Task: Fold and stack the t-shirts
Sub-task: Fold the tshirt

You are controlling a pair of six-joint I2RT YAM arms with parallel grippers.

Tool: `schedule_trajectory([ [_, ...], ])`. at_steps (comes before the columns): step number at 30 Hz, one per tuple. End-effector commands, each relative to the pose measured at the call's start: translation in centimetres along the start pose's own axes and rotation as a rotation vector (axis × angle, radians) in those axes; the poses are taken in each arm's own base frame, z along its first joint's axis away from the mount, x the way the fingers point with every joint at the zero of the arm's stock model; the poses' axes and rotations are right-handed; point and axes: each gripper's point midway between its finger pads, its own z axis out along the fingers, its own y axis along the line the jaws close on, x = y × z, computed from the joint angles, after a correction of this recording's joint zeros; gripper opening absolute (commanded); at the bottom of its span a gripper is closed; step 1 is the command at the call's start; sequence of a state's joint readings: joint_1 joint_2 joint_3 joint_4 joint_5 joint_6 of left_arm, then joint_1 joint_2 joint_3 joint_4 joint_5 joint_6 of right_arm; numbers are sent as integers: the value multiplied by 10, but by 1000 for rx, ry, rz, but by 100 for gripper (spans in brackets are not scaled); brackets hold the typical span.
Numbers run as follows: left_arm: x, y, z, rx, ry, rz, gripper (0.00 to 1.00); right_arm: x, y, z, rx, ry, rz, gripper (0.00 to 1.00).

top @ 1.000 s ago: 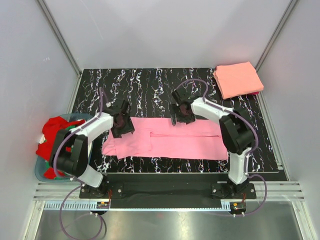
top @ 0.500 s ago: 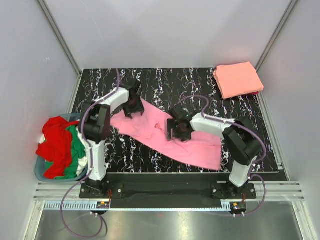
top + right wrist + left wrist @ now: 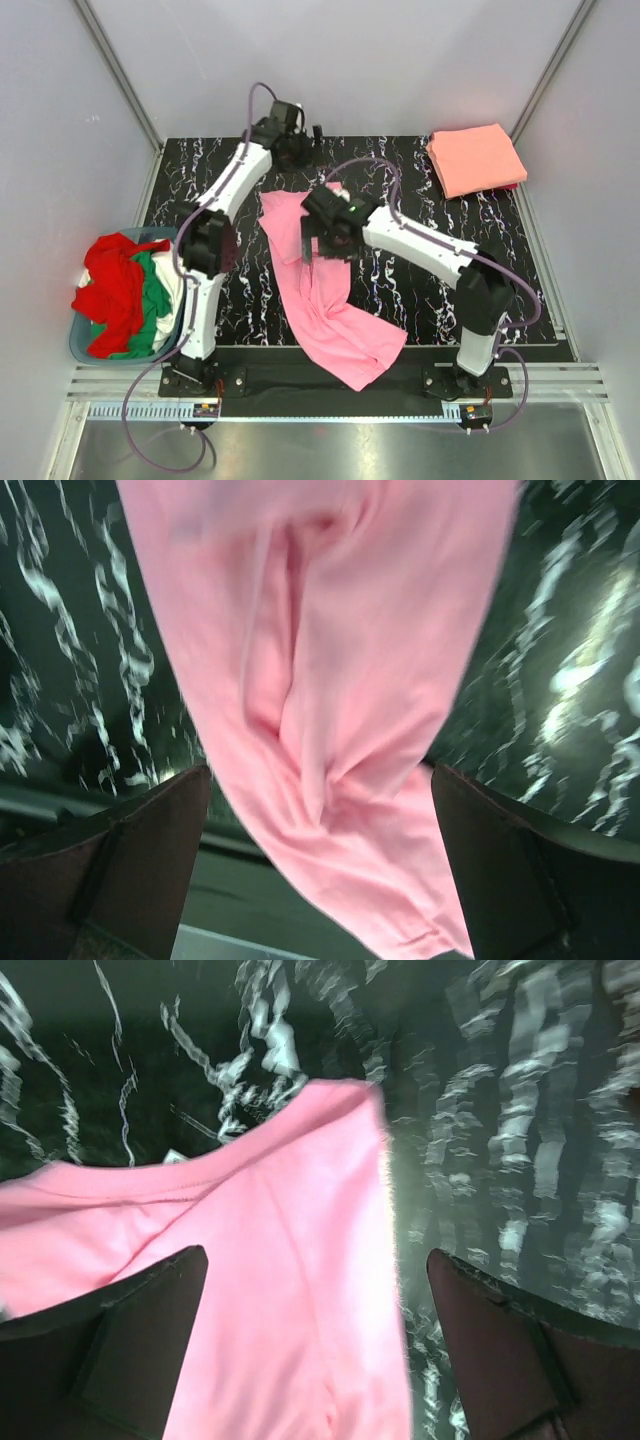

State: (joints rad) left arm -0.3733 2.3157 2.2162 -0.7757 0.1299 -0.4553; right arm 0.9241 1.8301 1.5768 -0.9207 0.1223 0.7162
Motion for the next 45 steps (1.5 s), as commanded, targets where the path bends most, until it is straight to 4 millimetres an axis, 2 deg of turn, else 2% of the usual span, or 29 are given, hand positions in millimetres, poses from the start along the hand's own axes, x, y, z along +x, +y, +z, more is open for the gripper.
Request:
schedule_trajectory([
  [1,-75,-16,-99,60,-227,47,99,-47,-48,-18,117,-90,4,100],
  [2,-68,-1,-106,20,-193,26,99,-69,-52,-14,88,-126,11,98],
  [5,-53,36,-130,-78,-177,-35,99,-105,-44,2,29,-141,-13,95],
  [6,-46,42,-137,-93,-179,-50,99,-111,-40,9,21,-134,-21,86],
  [7,-25,50,-151,-107,-167,-54,99,-126,-30,22,6,-132,-48,83],
  [8,-20,51,-159,-101,-181,-42,99,-129,-26,29,3,-115,-62,79],
  [9,-11,55,-166,-116,-185,-45,99,-145,-12,25,-32,-144,-66,76],
  [10,11,60,-179,-120,-173,-46,99,-142,-10,50,-26,-104,-74,75],
  [12,29,65,-193,-123,-185,-52,99,-155,3,57,-81,-110,-67,71],
  [13,51,71,-204,-126,-180,-61,99,-149,2,79,-74,-72,-60,69],
  [14,58,70,-210,-111,-194,-59,99,-150,10,85,-106,-64,-52,67],
  [15,64,65,-231,-86,-240,-60,99,-152,15,89,-129,-61,-43,66],
  [16,86,71,-226,-95,-206,-68,99,-146,16,106,-128,-32,-19,65],
  [18,99,64,-235,-58,-223,-55,99,-146,25,118,-176,-17,-5,64],
  [19,109,63,-245,-50,-242,-49,99,-143,21,133,-173,5,14,64],
  [21,121,56,-259,-25,-255,-28,99,-145,22,143,-197,16,35,64],
  [22,127,59,-260,-33,-252,-27,99,-146,12,158,-186,33,61,64],
  [25,139,62,-271,-26,-262,-34,99,-153,-3,178,-178,45,108,63],
  [28,151,64,-275,-18,-261,-38,99,-174,-38,196,-129,21,168,62],
  [30,159,66,-274,-8,-261,-51,99,-196,-64,209,-114,-12,223,62],
  [32,164,64,-274,11,-261,-58,99,-213,-75,217,-143,-42,272,62],
  [33,168,65,-273,17,-261,-60,99,-230,-96,224,-143,-76,321,62],
  [34,170,65,-272,21,-258,-63,99,-238,-103,227,-151,-95,365,62],
  [35,169,64,-271,30,-266,-65,99,-259,-108,228,-186,-161,388,63],
  [36,172,64,-268,35,-258,-64,99,-270,-123,231,-187,-192,421,62],
  [38,171,63,-265,38,-261,-58,99,-294,-131,230,-202,-278,460,62],
  [39,172,64,-261,33,-248,-56,99,-304,-146,229,-161,-323,486,62],
  [43,172,63,-250,22,-219,-35,99,-324,-169,224,-107,-408,579,63],
  [45,171,62,-247,21,-216,-37,99,-334,-167,221,-149,-438,580,62],
])
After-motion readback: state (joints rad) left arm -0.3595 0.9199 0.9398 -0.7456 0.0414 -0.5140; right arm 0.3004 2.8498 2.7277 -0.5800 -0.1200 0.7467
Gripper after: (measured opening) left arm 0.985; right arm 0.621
